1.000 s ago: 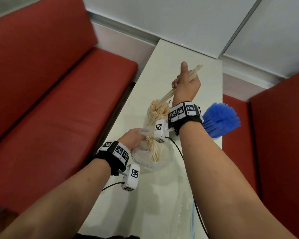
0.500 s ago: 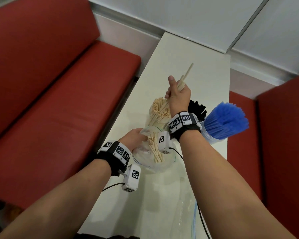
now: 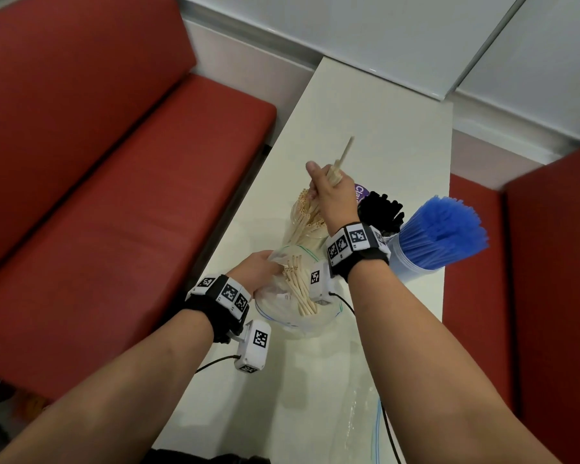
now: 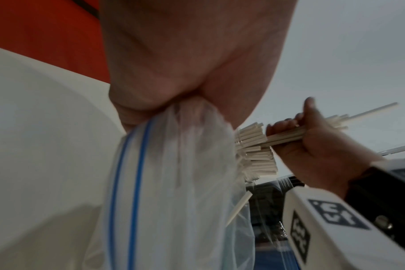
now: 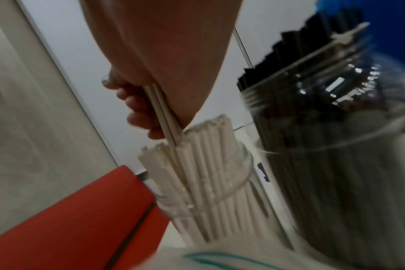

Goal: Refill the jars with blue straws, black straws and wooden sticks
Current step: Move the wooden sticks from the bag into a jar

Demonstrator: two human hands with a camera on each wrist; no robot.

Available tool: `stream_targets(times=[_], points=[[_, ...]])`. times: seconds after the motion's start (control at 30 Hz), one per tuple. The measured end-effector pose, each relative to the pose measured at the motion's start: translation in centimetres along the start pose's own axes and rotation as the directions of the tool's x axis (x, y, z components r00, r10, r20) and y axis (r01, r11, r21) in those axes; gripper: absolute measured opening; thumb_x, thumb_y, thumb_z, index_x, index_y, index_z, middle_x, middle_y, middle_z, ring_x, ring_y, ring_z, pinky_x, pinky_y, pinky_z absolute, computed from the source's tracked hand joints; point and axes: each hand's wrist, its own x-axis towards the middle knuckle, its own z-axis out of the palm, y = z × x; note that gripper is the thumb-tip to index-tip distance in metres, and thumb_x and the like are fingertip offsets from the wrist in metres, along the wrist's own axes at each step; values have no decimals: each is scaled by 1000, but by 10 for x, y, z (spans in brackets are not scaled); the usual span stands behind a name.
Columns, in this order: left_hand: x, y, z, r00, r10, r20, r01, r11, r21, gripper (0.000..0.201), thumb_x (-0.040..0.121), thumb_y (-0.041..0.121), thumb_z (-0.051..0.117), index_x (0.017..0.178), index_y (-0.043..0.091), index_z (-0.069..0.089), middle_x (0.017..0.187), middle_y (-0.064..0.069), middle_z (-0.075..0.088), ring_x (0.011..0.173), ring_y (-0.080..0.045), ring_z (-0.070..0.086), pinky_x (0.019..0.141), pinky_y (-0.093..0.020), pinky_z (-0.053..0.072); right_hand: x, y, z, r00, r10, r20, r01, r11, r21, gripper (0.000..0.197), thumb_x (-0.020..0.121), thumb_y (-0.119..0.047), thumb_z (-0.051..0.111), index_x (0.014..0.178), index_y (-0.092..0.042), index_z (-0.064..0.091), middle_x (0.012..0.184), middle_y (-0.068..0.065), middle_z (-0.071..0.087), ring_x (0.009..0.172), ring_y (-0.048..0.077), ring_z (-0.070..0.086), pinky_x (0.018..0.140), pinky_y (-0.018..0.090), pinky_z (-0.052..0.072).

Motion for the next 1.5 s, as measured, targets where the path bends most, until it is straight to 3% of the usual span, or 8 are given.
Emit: stream_targets(times=[0.3, 0.43, 0.63, 0.87, 1.0, 1.13, 1.33, 1.5], points=[[2, -2, -1, 1000, 8, 10, -7, 1000, -26, 25, 94, 4, 63, 115, 13, 73, 114, -18, 75, 110, -37, 70, 104, -51, 52, 8, -39, -7, 955, -264, -132, 273, 961, 53, 4, 91, -13, 68, 92, -15, 65, 67, 8, 65, 69, 26, 69, 78, 46, 58], [2, -3, -2, 1000, 7, 3, -7, 1000, -19, 20, 92, 6, 66, 104, 20, 74, 110, -15, 76, 107, -35, 72, 103, -53, 52, 3, -27, -2, 895, -445, -29, 411, 850, -330, 20, 101, -21, 51, 108, -14, 69, 96, 3, 73, 95, 17, 68, 90, 39, 53], [1, -7, -3, 1000, 2, 2, -1, 999, -36, 23, 89, 8, 66, 110, 15, 73, 112, -18, 75, 108, -37, 71, 104, -56, 51, -2, 21, 4, 936, 72, 344, 301, 338, -892, 51, 110, -42, 20, 152, -20, 39, 167, 1, 21, 157, 26, -2, 124, 56, -4], [3, -8, -6, 1000, 6, 8, -6, 999, -52, 22, 92, 7, 66, 112, 12, 73, 112, -19, 75, 108, -37, 71, 103, -55, 52, 4, 5, 10, 971, -151, 187, 230, 351, -908, 77, 104, -62, 19, 161, -12, 10, 170, 3, 3, 156, 29, -10, 124, 53, -9], [4, -10, -7, 999, 17, 29, -14, 996, -90, 24, 92, 9, 66, 115, 11, 70, 113, -18, 75, 105, -33, 73, 99, -49, 56, -19, 34, 8, 962, 59, 268, 251, 204, -946, 77, 105, -59, 21, 162, -10, 4, 170, 7, 1, 156, 31, -11, 123, 57, -7], [5, -11, -4, 1000, 8, 21, -7, 996, -92, 31, 92, 6, 65, 122, 8, 68, 112, -19, 74, 106, -35, 72, 99, -50, 56, -8, 31, 7, 973, 12, 232, 216, 324, -921, 76, 105, -59, 22, 161, -11, 5, 170, 4, 1, 155, 32, -12, 123, 57, -8], [2, -10, -4, 1000, 12, 21, -10, 996, -93, 31, 94, 6, 63, 126, 6, 65, 113, -19, 74, 106, -34, 72, 95, -44, 58, -23, 39, 2, 944, 69, 324, 306, 188, -933, 69, 108, -48, 22, 162, -11, 0, 170, 6, -5, 155, 30, -14, 123, 57, -8], [-5, -7, -3, 999, 39, 19, -38, 997, -71, 30, 94, 8, 67, 124, 5, 67, 113, -21, 74, 108, -37, 71, 100, -48, 55, -38, 11, -9, 939, -218, 264, 342, 626, -701, 45, 107, -29, 41, 149, -15, 45, 155, 11, 43, 147, 35, 32, 121, 49, 26]])
